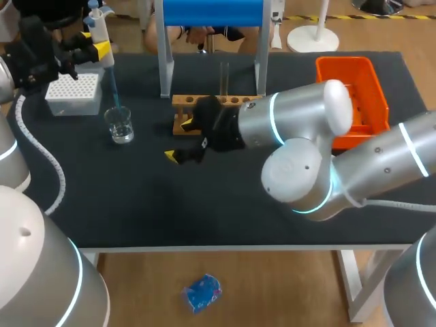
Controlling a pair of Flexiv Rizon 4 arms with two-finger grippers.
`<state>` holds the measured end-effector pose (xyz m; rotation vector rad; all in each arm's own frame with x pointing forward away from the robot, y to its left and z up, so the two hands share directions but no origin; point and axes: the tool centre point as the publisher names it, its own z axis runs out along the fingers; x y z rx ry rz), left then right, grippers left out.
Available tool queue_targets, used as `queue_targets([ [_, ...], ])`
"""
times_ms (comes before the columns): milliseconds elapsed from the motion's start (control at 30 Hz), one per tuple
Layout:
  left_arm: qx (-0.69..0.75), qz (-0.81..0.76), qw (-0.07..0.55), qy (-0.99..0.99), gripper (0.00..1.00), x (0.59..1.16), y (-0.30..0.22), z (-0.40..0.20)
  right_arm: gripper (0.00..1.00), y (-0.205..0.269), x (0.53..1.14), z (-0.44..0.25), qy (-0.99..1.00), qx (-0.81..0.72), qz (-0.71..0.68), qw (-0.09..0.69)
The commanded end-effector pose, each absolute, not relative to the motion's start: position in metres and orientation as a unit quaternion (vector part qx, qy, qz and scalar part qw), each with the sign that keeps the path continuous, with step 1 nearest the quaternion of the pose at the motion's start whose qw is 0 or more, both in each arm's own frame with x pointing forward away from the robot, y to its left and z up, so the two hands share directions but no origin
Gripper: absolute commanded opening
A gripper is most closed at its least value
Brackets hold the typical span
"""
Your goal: Invert the test tube, pick up the pipette, mount the tip to pipette, aspirate from beaker and dispense into the tube, eject the tip, return the pipette, and cap with the stopper.
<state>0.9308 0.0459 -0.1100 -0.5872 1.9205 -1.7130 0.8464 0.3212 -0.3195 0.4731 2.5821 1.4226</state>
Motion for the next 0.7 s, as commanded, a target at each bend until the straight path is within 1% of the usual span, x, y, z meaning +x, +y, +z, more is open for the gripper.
queue_targets([
  [33, -0.212, -0.631, 0.247, 0.704, 0.0, 0.938, 0.048, -0.112, 1.0, 0.343, 0.862, -0.33, 0.868, 0.156, 0.466, 0.071],
  [333, -0.213, -0.633, 0.254, 0.7, 0.0, 0.942, 0.051, -0.117, 1.0, 0.363, 0.877, -0.343, 0.88, 0.15, 0.446, 0.067],
  [700, -0.213, -0.627, 0.255, 0.705, 0.0, 0.943, 0.052, -0.129, 1.0, 0.367, 0.88, -0.345, 0.883, 0.155, 0.438, 0.071],
])
